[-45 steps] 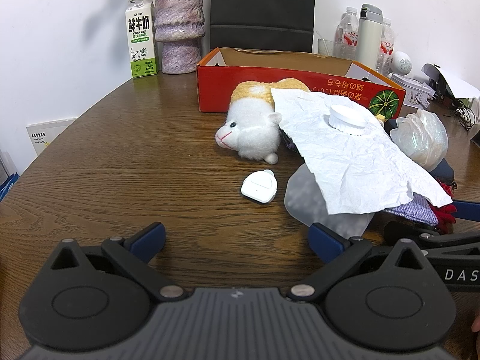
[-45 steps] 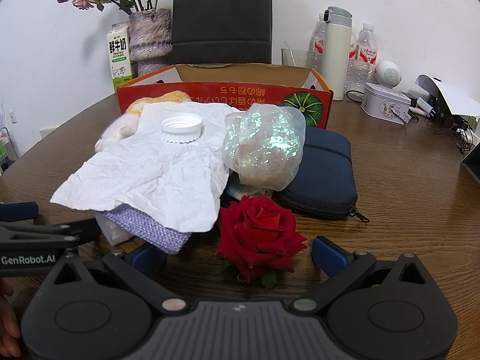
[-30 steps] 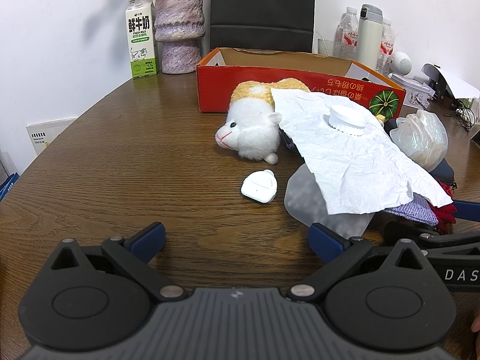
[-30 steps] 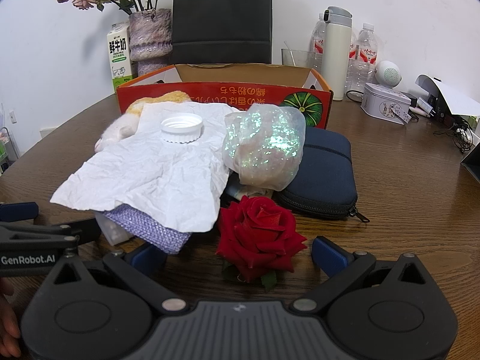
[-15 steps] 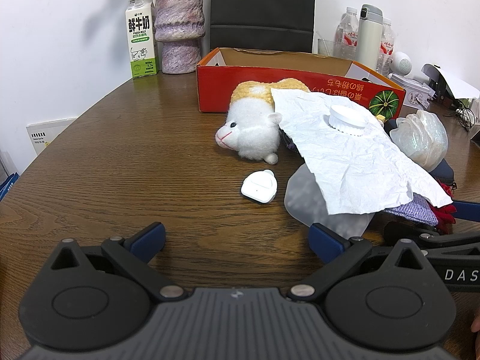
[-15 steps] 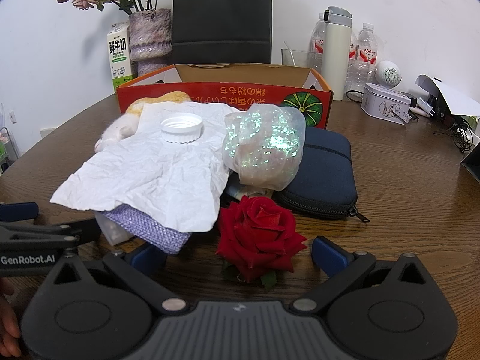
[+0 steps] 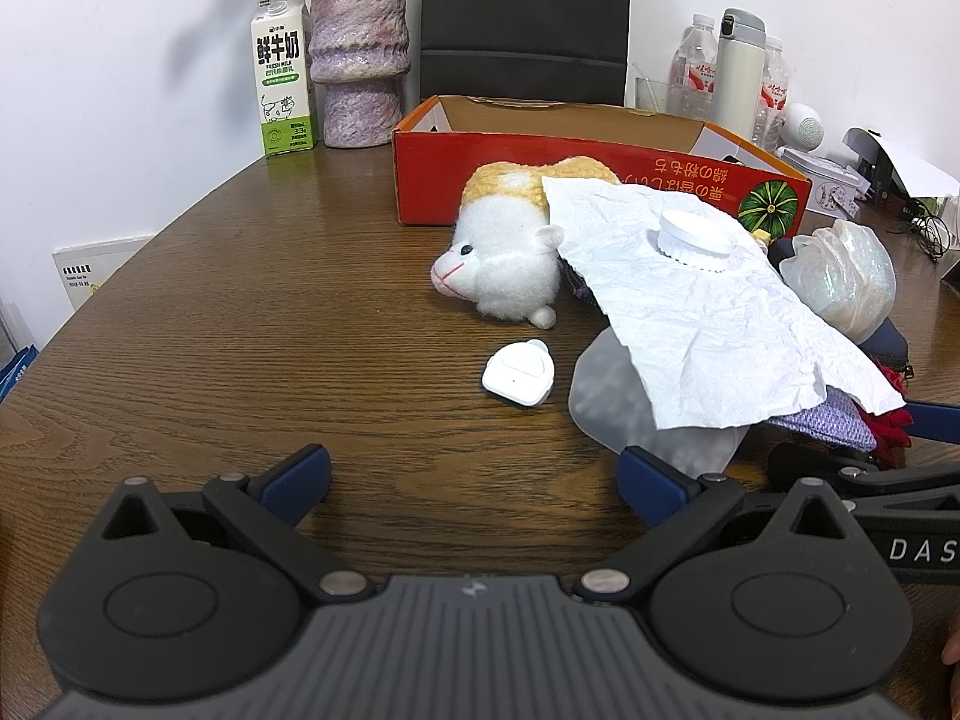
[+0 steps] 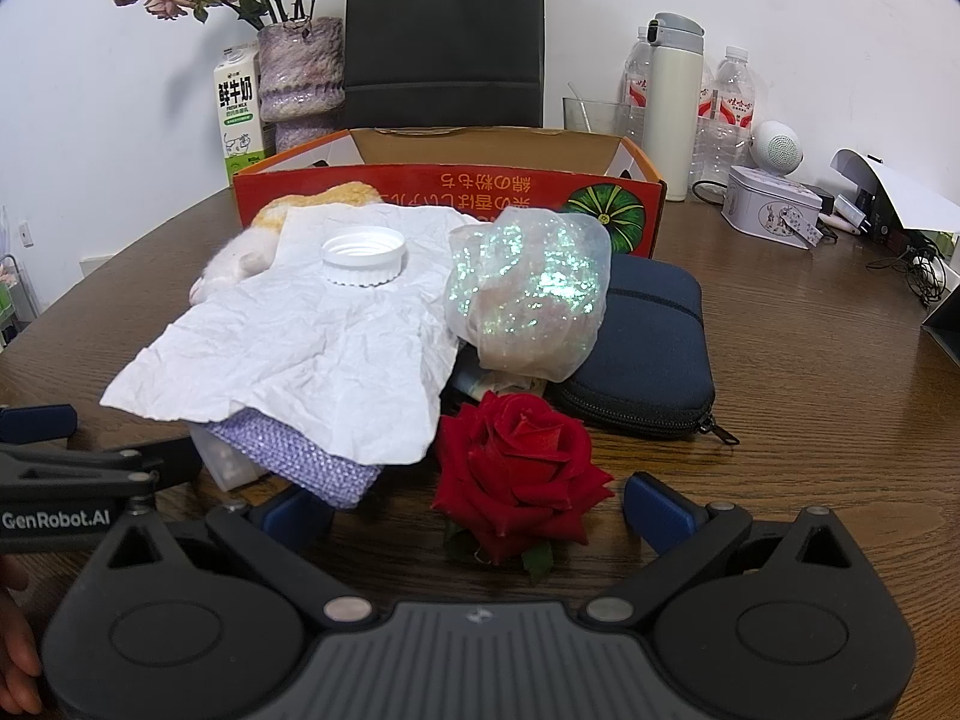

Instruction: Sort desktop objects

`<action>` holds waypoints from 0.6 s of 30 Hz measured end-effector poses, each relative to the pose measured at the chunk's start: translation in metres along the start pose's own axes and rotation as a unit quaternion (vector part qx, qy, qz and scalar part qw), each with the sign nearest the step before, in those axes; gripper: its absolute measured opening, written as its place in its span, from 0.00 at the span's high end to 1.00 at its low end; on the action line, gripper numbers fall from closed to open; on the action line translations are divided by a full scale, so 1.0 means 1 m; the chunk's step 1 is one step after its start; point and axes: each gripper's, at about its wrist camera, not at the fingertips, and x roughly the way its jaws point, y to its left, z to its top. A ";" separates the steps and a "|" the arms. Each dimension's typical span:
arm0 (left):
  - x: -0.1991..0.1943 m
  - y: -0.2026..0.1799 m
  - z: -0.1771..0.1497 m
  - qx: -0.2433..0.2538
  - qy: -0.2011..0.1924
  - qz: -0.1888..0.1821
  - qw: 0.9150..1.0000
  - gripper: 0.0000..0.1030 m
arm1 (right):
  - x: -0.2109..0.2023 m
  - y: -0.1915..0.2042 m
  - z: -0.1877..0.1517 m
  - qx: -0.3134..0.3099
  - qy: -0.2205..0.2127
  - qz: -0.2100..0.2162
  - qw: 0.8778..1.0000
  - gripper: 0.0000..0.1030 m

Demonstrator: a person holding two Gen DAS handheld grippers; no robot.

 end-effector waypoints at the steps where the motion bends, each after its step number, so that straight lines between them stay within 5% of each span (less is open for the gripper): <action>1: 0.000 0.000 0.000 0.000 0.000 0.000 1.000 0.00 | 0.000 0.000 0.000 0.000 0.000 0.000 1.000 0.00; 18: 0.000 -0.001 0.000 0.000 0.000 -0.001 1.000 0.00 | -0.001 0.002 -0.001 -0.001 0.000 -0.001 1.000 0.00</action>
